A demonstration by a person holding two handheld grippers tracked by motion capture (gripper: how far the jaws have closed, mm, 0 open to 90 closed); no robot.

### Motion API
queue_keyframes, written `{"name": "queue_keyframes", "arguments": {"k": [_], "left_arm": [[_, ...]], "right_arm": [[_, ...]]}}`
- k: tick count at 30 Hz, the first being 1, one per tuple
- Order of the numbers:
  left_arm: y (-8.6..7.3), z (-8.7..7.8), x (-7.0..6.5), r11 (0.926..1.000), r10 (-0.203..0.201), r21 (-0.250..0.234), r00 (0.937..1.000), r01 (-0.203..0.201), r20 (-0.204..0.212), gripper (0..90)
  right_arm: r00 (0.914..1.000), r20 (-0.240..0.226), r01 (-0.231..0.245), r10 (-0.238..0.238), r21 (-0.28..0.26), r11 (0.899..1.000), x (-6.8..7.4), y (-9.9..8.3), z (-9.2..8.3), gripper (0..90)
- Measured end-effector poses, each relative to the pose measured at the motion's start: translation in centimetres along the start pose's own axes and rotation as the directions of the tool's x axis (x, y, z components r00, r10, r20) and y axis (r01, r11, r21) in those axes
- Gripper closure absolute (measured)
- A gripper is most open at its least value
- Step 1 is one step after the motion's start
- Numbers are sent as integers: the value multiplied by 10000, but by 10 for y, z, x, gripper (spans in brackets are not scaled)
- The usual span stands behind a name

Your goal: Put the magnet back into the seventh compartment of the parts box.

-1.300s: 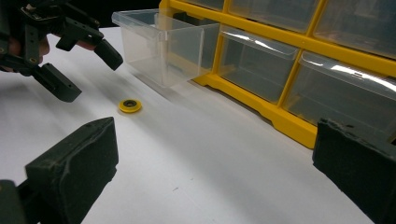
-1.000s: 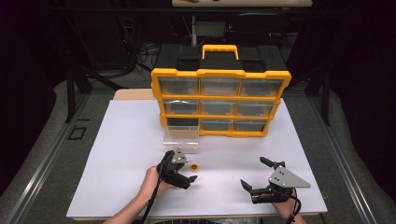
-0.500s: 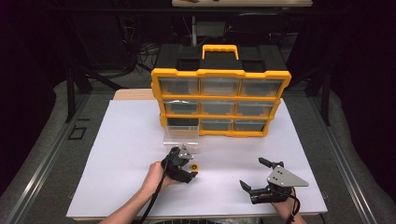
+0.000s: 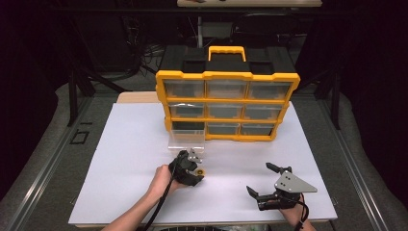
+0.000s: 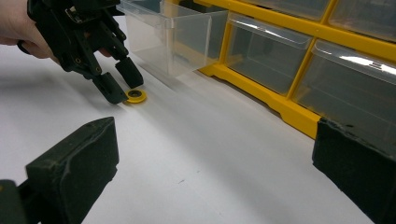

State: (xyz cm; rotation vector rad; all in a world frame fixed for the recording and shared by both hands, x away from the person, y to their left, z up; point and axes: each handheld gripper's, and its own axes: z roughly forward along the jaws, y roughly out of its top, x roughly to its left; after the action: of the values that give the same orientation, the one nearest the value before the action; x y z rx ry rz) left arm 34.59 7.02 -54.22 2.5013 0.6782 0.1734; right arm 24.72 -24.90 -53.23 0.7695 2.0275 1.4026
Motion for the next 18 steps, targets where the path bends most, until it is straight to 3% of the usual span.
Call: {"name": "queue_keyframes", "arguments": {"k": [5,15,18], "left_arm": [[0,0,2,9998,-195,-73,9998,196,47,529],[9,6,1,9999,-162,53,9999,162,-20,558],[8,5,0,10000,-82,32,10000,82,-13,615]], "right_arm": [[10000,12,28,-28,8,10000,0,0,0,1],[10000,85,7,-7,45,10000,0,0,0,1],[10000,74,-4,4,5,10000,0,0,0,1]]}}
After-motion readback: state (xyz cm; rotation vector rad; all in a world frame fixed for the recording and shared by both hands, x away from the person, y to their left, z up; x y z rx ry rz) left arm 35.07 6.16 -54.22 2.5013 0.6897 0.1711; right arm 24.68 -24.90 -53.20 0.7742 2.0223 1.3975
